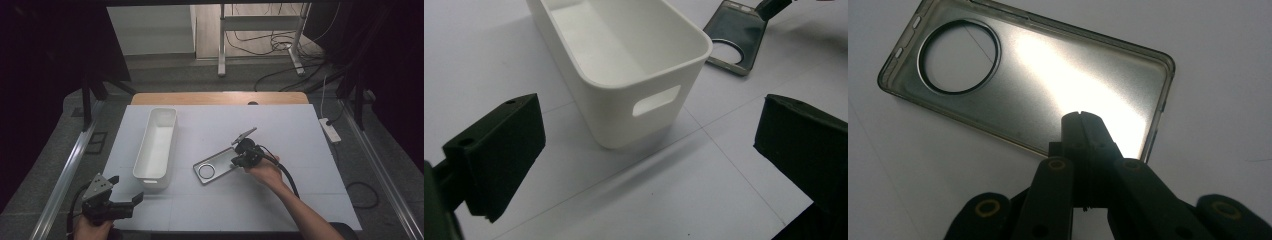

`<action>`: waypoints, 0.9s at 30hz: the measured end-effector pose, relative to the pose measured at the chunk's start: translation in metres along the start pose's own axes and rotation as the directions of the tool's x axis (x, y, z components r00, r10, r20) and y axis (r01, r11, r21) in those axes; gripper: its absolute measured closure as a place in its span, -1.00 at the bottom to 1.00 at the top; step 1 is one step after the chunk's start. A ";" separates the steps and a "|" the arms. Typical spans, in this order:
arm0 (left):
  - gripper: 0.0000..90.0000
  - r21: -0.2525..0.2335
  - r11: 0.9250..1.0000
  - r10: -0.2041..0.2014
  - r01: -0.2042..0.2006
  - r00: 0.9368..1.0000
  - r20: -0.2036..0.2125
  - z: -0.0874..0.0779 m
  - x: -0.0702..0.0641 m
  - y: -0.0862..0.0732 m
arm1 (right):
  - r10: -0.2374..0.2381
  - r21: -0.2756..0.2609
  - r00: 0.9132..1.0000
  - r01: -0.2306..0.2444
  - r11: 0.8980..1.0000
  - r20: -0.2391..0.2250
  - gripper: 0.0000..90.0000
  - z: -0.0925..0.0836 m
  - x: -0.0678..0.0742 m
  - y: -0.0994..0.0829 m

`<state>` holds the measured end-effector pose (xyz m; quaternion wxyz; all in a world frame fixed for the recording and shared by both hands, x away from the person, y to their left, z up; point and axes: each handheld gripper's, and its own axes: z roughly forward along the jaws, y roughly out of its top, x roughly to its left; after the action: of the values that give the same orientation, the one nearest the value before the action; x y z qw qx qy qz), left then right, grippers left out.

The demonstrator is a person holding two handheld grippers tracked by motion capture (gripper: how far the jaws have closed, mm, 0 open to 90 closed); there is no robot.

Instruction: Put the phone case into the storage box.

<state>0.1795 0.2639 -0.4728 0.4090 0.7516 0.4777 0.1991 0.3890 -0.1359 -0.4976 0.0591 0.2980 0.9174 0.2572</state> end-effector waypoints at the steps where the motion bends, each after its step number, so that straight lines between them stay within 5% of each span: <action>1: -0.98 -0.001 1.000 -0.001 0.001 1.000 0.001 0.000 0.000 0.000 | 0.000 0.001 1.000 0.000 1.000 0.003 1.00 0.001 -0.001 0.000; 15: -0.98 0.001 1.000 -0.005 0.005 1.000 0.002 0.000 0.001 0.000 | 0.036 0.043 0.999 -0.036 0.998 0.003 1.00 0.005 -0.008 -0.007; 27: -0.98 0.003 1.000 -0.005 0.005 1.000 0.001 0.001 0.000 0.000 | 0.021 0.065 0.998 -0.018 0.998 -0.052 1.00 -0.002 0.002 -0.017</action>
<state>0.1804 0.2640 -0.4729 0.4086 0.7510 0.4798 0.1971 0.3782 -0.1479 -0.5042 0.0227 0.3020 0.9235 0.2356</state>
